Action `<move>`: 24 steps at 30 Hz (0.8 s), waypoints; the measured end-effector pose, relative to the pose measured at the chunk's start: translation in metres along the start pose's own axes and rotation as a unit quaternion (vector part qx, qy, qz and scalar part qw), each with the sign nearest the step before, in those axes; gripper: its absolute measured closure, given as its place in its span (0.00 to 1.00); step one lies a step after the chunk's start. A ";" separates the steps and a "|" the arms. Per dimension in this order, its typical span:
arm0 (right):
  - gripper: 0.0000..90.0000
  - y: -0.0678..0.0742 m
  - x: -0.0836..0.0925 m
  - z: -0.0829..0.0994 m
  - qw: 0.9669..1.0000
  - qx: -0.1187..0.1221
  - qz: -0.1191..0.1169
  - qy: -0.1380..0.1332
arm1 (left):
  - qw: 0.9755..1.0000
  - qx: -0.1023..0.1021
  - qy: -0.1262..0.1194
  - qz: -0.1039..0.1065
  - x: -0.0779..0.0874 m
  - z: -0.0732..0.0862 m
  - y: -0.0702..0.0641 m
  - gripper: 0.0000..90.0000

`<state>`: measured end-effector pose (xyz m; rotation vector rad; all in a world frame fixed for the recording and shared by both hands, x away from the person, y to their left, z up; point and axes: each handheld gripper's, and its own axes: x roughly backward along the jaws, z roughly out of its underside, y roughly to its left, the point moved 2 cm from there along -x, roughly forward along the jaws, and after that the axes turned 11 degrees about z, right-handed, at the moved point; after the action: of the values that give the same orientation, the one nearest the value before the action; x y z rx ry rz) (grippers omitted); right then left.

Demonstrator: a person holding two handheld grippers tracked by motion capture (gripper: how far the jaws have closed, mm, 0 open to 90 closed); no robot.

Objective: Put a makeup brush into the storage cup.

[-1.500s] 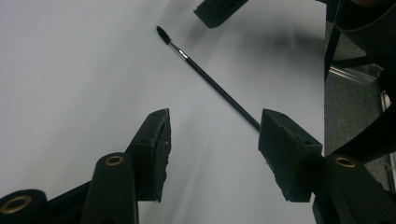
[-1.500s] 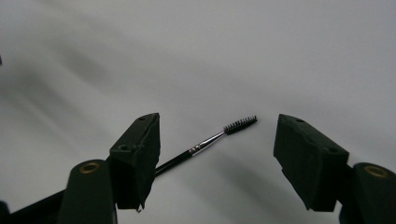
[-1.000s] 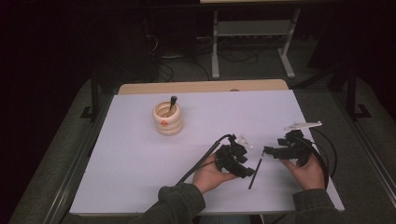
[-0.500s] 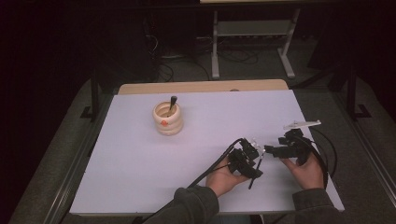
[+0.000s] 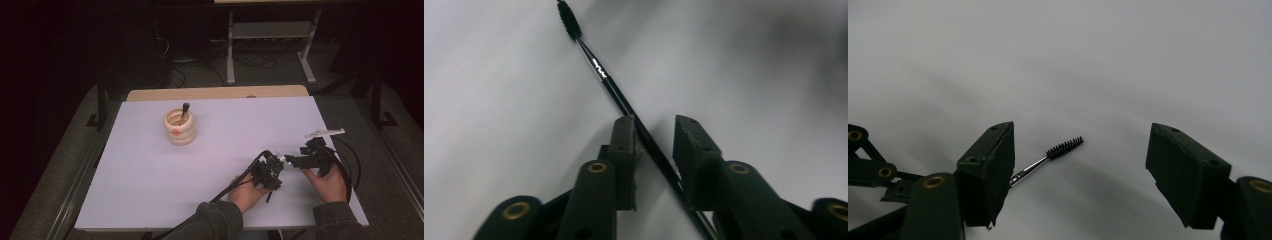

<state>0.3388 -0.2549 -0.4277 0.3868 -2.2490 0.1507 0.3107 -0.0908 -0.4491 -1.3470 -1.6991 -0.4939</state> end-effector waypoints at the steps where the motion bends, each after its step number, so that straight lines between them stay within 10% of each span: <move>1: 0.30 0.000 0.000 0.000 1.000 0.002 0.001 -0.001 | 1.000 -0.007 0.003 -0.008 -0.001 0.000 -0.001 0.82; 7: 0.30 0.002 0.000 0.000 1.000 0.001 0.004 0.001 | 0.995 -0.068 0.060 -0.049 -0.004 -0.012 -0.010 0.88; 24: 0.30 -0.001 0.000 0.002 1.000 -0.005 0.005 0.000 | 0.997 -0.050 0.051 -0.026 0.005 -0.013 0.009 0.96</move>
<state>0.3380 -0.2560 -0.4289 0.3700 -2.2522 0.1454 0.3239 -0.0950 -0.4405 -1.3271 -1.6488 -0.6734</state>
